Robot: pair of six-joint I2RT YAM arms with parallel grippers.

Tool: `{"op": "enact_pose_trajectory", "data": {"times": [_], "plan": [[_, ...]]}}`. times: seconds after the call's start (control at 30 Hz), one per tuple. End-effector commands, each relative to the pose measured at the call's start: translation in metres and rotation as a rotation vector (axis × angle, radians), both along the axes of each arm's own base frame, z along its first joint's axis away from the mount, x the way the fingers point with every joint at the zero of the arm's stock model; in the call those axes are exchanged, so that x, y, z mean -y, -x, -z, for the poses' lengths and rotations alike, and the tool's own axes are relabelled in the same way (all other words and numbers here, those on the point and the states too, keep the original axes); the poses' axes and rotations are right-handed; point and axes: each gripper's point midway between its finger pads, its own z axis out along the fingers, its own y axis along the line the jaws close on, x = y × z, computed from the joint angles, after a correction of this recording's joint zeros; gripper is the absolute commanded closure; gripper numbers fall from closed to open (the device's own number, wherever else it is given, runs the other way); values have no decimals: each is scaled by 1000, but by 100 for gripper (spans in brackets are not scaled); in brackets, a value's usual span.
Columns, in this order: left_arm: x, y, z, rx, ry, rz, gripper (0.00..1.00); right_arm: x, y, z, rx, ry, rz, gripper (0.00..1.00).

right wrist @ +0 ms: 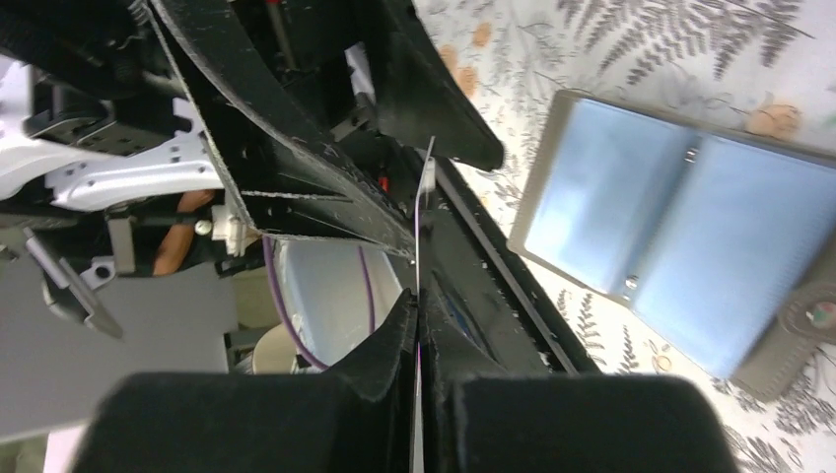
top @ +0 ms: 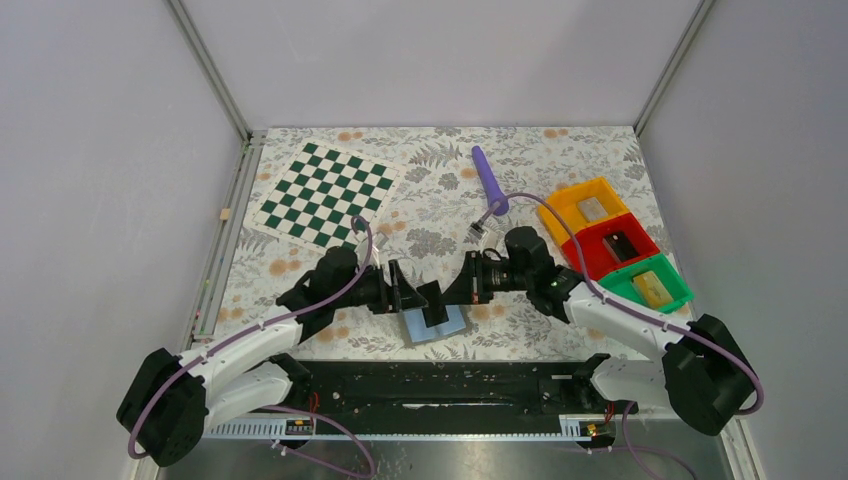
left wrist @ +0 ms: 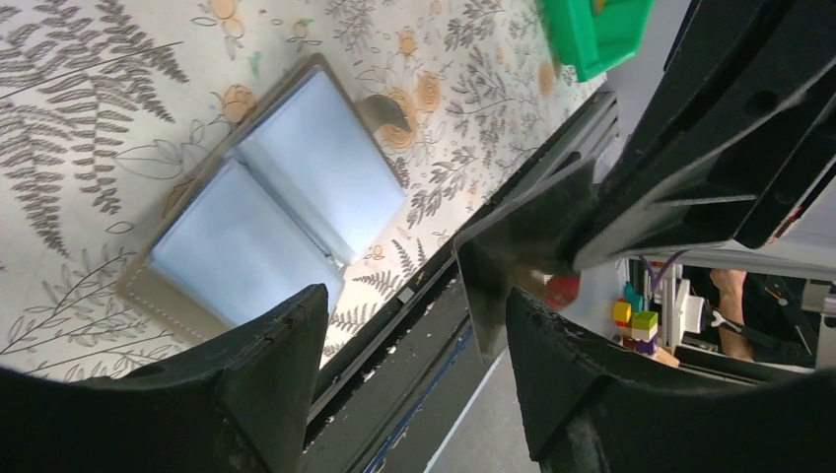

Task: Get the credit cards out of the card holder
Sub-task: Remove the credit card from the card holder, then place the credit card in the storage box.

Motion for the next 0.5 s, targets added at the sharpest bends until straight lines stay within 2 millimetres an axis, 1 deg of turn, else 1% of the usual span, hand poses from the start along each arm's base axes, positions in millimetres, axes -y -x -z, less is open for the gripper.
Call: {"op": "enact_pose_trajectory", "data": {"times": [0.0,0.07,0.13,0.23,0.3,0.37,0.4,0.47], "plan": [[15,0,-31,70,126,56,36,-17,11,-39,-17,-177,-129,100],[17,1,-35,71,162,56,41,-17,11,-32,-34,-166,-125,100],[18,2,-38,61,184,53,50,-16,11,-26,-42,-156,-115,99],[19,2,-41,48,204,44,71,-14,10,-17,-49,-132,-99,95],[19,2,-42,33,214,36,85,-14,9,-14,-52,-116,-91,89],[18,1,-42,8,213,17,96,-12,6,-10,-41,-84,-78,83],[17,-1,-42,-8,204,-2,100,-9,5,-8,-29,-57,-67,79],[15,-3,-37,-41,179,-39,100,-1,-3,-3,18,21,-13,75]]}}
